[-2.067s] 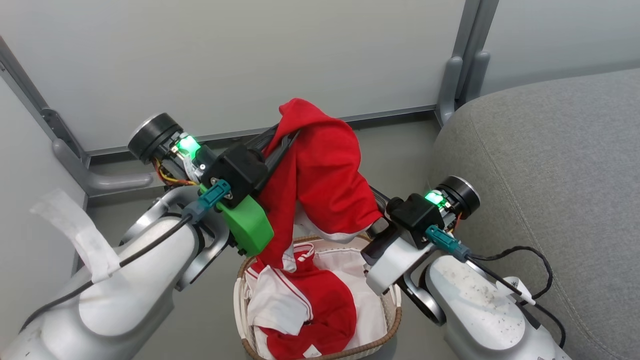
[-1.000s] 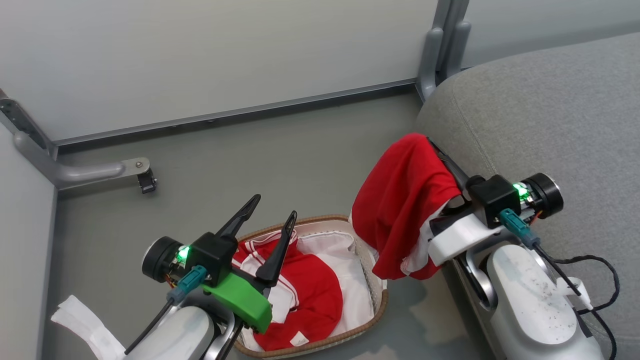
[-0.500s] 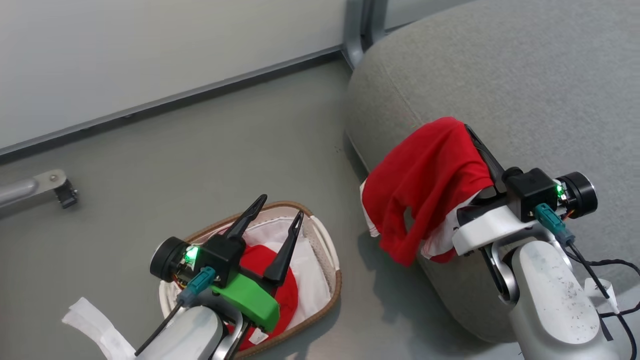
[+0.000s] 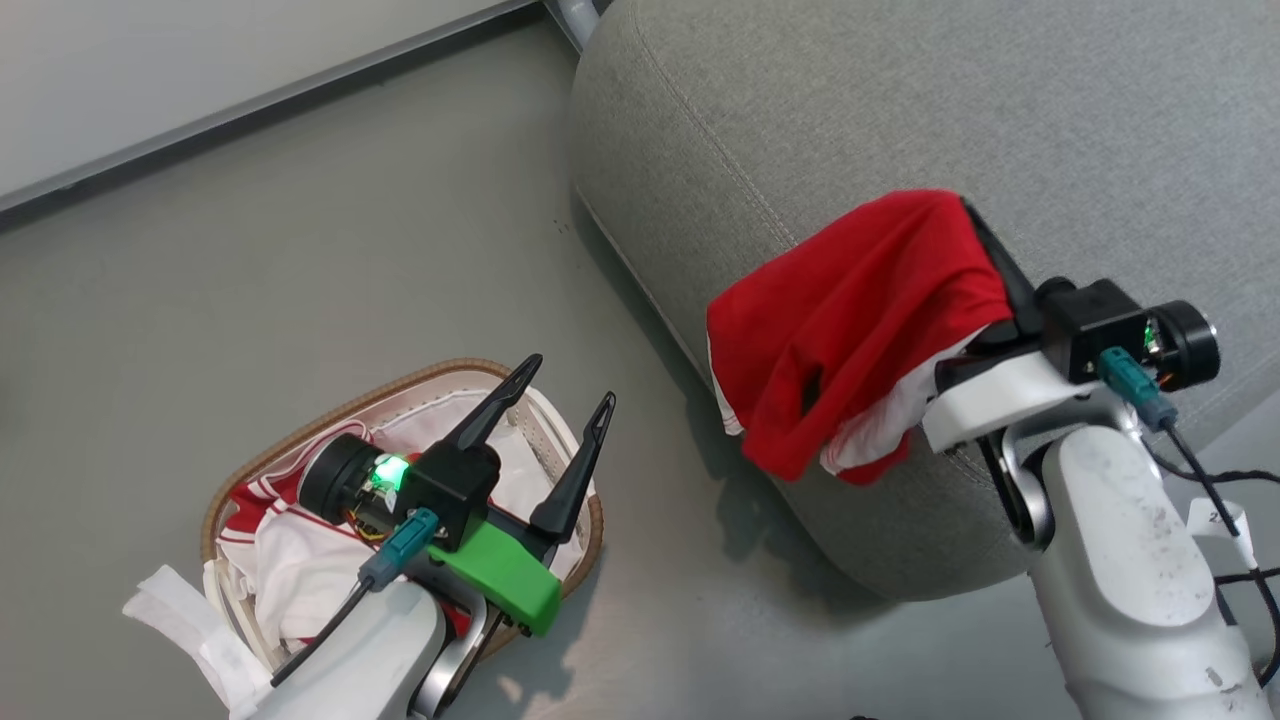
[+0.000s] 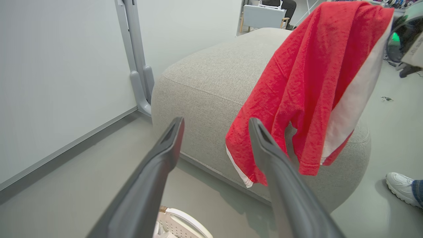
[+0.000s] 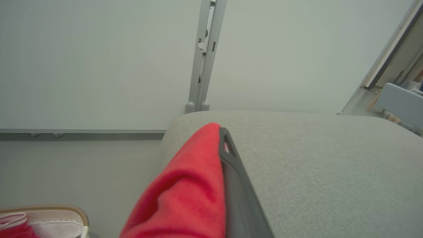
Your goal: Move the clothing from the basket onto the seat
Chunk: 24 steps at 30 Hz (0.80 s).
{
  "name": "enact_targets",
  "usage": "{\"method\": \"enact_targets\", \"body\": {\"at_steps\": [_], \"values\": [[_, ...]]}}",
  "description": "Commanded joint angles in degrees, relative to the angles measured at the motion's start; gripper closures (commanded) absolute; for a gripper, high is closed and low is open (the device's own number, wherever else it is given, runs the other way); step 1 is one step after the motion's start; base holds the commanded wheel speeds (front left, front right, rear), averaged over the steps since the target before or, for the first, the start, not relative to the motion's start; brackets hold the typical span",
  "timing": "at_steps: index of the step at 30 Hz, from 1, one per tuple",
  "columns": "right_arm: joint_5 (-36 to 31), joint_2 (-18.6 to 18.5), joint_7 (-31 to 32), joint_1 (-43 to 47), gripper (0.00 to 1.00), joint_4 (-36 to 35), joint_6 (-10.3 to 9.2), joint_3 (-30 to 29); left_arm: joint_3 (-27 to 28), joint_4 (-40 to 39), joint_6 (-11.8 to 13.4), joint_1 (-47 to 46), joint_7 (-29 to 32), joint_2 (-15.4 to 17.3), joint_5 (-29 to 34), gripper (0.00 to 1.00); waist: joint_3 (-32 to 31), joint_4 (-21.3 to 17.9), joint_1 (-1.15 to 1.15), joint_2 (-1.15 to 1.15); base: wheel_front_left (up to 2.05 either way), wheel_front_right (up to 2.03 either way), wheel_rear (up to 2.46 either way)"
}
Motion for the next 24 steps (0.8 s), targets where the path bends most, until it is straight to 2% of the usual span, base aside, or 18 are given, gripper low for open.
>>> {"method": "enact_targets", "body": {"at_steps": [1,7,13,20,24], "values": [[-0.9,-0.2,0.0,-1.9,1.00,0.6,-0.08,-1.2,0.2,-0.1,0.2,-1.0,0.0,0.6,0.5,0.00,2.0,0.0,0.00,0.00,0.00,0.00,0.00],[-4.2,-0.3,0.0,-10.9,1.00,3.6,-0.08,-5.4,0.0,-1.2,0.3,-2.5,0.3,1.1,1.5,0.00,5.2,3.2,0.00,0.00,0.00,0.00,0.00],[-6.5,-4.3,0.0,-23.8,1.00,7.5,-0.08,-9.1,0.1,-3.0,0.5,-4.6,0.7,1.5,2.3,0.00,8.8,7.4,0.00,0.00,0.00,0.00,0.00],[-10.1,-15.5,1.3,-39.1,1.00,16.4,-0.08,-12.1,-0.8,-5.5,0.0,-8.0,0.7,0.4,3.9,0.00,13.8,13.3,0.00,0.00,0.00,0.00,0.00],[-11.6,-20.0,2.5,-44.0,1.00,20.4,-0.08,-14.6,-1.5,-6.1,-0.2,-9.4,0.7,-0.3,5.0,0.00,16.4,16.5,0.00,0.00,0.00,0.00,0.00]]}}
